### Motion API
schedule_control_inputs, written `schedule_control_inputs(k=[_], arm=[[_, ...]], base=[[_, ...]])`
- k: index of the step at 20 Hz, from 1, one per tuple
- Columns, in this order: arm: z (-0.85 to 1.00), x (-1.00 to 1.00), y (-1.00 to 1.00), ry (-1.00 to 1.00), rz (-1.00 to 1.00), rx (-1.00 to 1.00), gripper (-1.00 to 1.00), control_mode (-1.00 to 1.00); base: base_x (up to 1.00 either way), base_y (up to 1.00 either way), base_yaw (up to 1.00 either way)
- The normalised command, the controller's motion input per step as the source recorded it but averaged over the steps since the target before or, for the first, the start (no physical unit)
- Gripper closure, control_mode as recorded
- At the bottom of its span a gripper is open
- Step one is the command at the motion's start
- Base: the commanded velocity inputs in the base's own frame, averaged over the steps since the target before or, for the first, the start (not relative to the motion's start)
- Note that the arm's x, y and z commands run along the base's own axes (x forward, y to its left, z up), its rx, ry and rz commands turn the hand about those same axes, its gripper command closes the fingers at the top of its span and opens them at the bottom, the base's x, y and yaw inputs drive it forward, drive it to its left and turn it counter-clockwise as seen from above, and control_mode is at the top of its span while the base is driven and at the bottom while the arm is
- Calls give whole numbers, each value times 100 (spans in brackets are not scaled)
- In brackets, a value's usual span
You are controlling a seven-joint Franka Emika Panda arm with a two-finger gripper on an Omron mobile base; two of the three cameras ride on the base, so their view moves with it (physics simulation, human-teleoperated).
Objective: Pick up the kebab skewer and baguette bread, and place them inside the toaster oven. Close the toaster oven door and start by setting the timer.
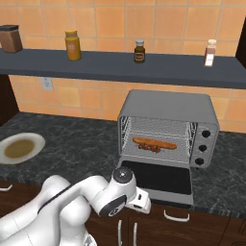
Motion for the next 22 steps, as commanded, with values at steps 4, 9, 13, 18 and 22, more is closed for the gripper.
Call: schedule_control_inputs(k=[4,9,13,18,22], arm=[[-38,35,0,-4,-3,0,-100,-100],[-42,21,0,-7,-2,0,-100,-100],[-39,22,1,-7,-1,0,-100,-100],[-8,46,3,-9,-3,0,-100,-100],[0,63,11,-14,-5,0,-100,-100]], base=[[0,0,0],[0,0,0],[0,0,0],[0,0,0],[0,0,0]])
